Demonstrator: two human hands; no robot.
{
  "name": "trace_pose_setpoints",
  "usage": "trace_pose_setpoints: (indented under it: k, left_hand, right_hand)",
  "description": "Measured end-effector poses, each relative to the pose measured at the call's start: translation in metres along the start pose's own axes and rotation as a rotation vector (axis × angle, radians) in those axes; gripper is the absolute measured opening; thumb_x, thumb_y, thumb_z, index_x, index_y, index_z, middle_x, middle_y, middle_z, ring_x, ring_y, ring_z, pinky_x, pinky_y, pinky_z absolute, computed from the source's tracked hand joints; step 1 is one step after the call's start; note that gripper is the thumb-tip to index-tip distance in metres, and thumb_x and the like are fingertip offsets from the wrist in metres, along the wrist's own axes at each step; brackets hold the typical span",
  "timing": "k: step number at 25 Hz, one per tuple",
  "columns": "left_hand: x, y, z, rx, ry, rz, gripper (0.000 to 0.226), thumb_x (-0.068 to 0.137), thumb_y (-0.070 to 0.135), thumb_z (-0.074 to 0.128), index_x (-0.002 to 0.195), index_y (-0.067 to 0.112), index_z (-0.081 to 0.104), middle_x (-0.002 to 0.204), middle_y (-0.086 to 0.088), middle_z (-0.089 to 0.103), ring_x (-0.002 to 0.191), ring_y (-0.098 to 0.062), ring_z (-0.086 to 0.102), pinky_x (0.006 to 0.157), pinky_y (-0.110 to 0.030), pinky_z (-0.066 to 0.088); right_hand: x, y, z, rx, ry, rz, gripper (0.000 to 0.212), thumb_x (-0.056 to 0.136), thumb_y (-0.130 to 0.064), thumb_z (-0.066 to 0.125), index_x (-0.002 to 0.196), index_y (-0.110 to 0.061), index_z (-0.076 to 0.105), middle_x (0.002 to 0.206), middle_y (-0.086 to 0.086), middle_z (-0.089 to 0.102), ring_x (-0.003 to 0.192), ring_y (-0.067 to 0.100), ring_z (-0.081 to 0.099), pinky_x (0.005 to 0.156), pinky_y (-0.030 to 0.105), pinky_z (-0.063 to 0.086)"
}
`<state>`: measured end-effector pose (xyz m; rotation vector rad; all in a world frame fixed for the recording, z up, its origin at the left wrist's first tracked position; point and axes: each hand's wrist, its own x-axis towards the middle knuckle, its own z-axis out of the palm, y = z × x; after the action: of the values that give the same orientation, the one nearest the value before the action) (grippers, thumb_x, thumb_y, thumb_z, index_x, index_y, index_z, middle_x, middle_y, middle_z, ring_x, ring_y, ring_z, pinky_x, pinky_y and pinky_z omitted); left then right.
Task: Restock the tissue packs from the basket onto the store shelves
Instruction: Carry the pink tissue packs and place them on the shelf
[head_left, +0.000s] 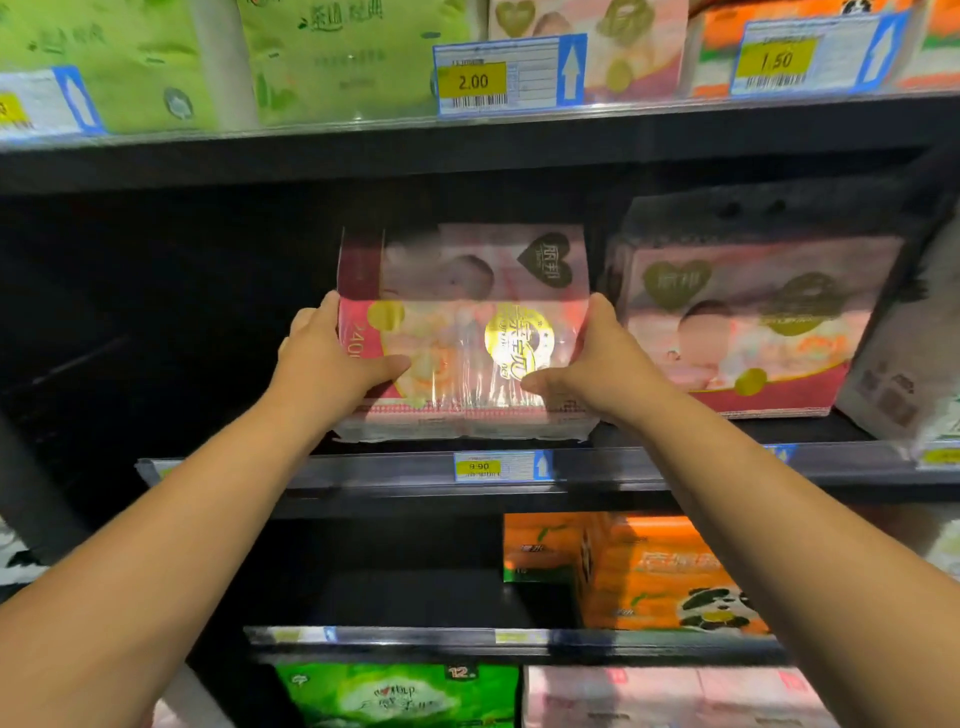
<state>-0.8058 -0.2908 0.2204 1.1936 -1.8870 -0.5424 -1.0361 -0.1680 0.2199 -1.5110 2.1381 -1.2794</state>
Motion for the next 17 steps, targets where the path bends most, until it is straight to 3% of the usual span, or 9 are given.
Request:
trace_pose_setpoints:
  k: [6,10,13,15,17]
  left_hand:
    - [0.012,-0.014,0.033,0.070,-0.065,-0.012,0.096,0.057,0.039,0.089,0.135,0.026,0.036,0.122,0.000,0.037,0.112,-0.024,0.048,0.097,-0.046,0.047]
    - [0.017,-0.018,0.046,0.025,0.015,-0.026,0.086,0.063,0.029,0.088,0.132,0.012,0.039,0.125,-0.006,0.035,0.111,-0.025,0.049,0.097,-0.043,0.047]
    - [0.015,-0.023,0.049,0.011,0.015,0.006,0.092,0.064,0.023,0.089,0.136,0.011,0.033,0.128,-0.008,0.032,0.109,-0.022,0.048,0.094,-0.035,0.045]
    - [0.017,-0.025,0.052,0.031,0.013,0.026,0.092,0.064,0.023,0.088,0.135,0.009,0.032,0.128,-0.010,0.032,0.113,-0.026,0.047,0.098,-0.041,0.045]
    - [0.020,-0.027,0.056,0.057,0.014,0.047,0.091,0.066,0.024,0.087,0.135,0.007,0.031,0.128,-0.012,0.031,0.115,-0.030,0.046,0.100,-0.047,0.044]
  right_hand:
    - [0.016,0.011,0.016,-0.257,0.057,0.053,0.084,0.065,-0.034,0.089,0.122,-0.006,0.034,0.126,0.014,0.050,0.119,0.032,0.044,0.089,0.040,0.044]
    - [0.018,0.025,0.026,-0.324,0.149,-0.009,0.087,0.063,-0.033,0.089,0.124,-0.001,0.035,0.126,0.017,0.050,0.120,0.034,0.045,0.089,0.040,0.043]
    - [0.014,0.029,0.030,-0.450,0.215,-0.030,0.097,0.062,-0.033,0.090,0.133,-0.001,0.033,0.134,0.018,0.042,0.120,0.037,0.045,0.091,0.041,0.043]
    - [0.010,0.029,0.036,-0.682,0.376,-0.175,0.088,0.061,-0.027,0.088,0.132,-0.010,0.039,0.129,0.018,0.041,0.106,0.040,0.048,0.078,0.044,0.047]
    - [0.010,0.024,0.046,-0.814,0.425,-0.367,0.059,0.066,-0.017,0.081,0.118,-0.014,0.051,0.112,0.017,0.050,0.089,0.038,0.051,0.060,0.039,0.041]
